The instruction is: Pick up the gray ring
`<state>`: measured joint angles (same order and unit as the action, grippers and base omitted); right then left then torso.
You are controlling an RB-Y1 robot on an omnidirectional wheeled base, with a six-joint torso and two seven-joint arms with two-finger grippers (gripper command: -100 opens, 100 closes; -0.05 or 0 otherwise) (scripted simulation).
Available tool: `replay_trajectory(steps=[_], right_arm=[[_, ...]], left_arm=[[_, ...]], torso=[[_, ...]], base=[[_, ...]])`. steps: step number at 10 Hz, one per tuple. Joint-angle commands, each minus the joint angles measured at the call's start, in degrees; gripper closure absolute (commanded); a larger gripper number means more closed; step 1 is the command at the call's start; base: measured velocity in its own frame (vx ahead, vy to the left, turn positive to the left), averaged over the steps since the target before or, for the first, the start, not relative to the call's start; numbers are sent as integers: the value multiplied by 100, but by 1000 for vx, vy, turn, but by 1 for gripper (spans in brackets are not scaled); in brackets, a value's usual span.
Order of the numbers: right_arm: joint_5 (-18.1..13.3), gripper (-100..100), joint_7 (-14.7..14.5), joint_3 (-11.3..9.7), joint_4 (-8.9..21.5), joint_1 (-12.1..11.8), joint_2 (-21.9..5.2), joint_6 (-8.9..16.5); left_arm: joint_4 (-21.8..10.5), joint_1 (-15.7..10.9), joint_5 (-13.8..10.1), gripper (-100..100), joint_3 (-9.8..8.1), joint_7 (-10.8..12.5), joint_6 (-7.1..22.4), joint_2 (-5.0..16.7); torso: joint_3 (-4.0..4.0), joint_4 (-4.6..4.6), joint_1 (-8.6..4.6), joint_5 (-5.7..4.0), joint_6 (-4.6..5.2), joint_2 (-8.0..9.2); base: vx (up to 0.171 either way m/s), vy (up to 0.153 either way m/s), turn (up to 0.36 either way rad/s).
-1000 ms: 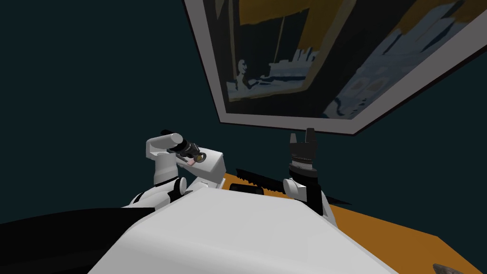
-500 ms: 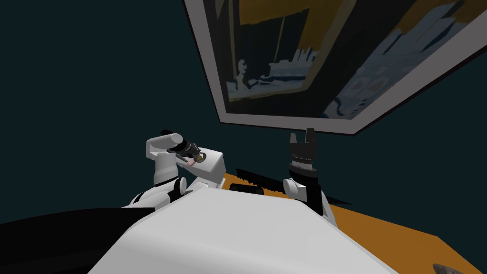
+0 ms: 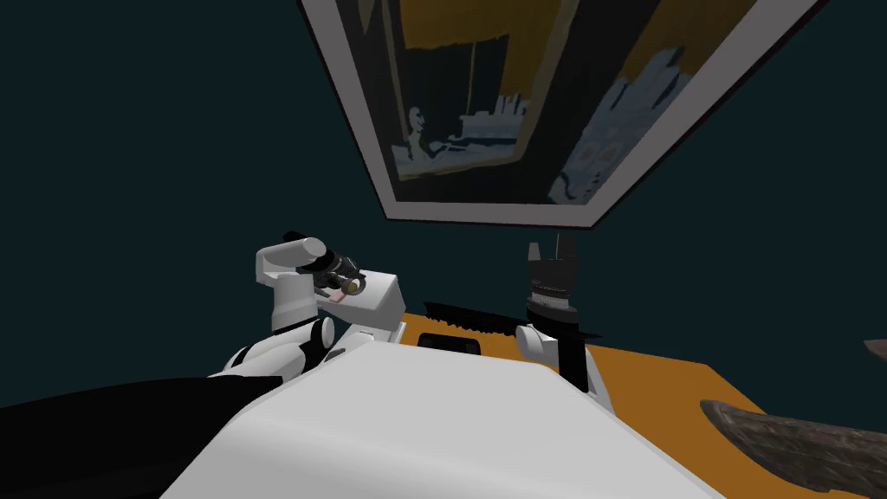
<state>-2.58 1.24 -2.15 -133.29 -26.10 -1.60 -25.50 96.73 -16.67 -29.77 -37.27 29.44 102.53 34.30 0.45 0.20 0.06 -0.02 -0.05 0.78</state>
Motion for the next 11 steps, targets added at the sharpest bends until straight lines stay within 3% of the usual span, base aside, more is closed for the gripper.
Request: replay_trajectory(steps=[1, 5, 11], right_arm=[[0, 0, 0, 0, 0, 0, 0, 0], [0, 0, 0, 2, 0, -2, -1, 0], [0, 0, 0, 2, 0, -4, -1, 0]], left_arm=[[-109, -44, -59, -100, -66, 149, 21, 167], [-680, -245, -253, -100, -231, 589, 4, 756], [-1173, -377, -573, -100, -261, 1205, -111, 1146]], torso=[[0, 0, 0, 0, 0, 0], [-7, -2, 41, 12, -6, -15], [-42, -16, 33, 11, -7, -75]], base=[[-171, 44, -208], [-147, 61, -226], [-20, 40, -37]])
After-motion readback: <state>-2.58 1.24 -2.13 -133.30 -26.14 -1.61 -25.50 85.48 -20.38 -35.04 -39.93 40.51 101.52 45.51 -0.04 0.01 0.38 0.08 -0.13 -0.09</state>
